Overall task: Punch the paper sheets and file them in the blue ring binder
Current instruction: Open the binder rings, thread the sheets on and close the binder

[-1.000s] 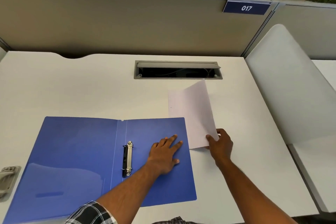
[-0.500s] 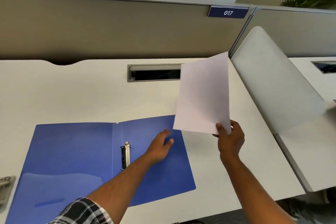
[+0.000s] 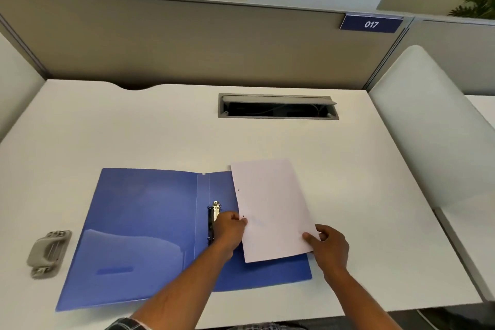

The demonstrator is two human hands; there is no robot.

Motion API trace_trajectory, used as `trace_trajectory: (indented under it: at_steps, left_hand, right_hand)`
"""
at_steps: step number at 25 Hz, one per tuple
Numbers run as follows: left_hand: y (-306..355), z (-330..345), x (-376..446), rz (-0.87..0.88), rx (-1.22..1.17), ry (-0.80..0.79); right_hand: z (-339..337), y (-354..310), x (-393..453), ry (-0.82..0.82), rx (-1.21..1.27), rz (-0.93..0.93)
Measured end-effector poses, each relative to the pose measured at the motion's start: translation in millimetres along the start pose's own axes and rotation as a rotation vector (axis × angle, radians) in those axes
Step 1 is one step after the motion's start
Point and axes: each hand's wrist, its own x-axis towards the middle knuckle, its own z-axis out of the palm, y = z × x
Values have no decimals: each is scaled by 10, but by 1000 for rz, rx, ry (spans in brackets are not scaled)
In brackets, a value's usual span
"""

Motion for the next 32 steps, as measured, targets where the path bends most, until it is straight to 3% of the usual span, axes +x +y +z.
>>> trace_trajectory:
  at_steps: [9, 17, 21, 26, 32]
  left_hand:
    - [34, 153, -1, -22, 68, 166]
    - [58, 170, 3, -41, 20, 194]
    - [56, 148, -22, -46, 11, 183]
    - [87, 150, -104, -17, 1, 239]
    - [137, 165, -145, 44, 70, 268]
  right_hand:
    - [-80, 87, -26, 34, -136, -102]
    - [-214, 215, 217, 105, -36, 35]
    - [-314, 284, 358, -7, 158, 97]
    - [-269, 269, 313, -98, 162, 74]
    - [-321, 137, 217, -168, 365, 91]
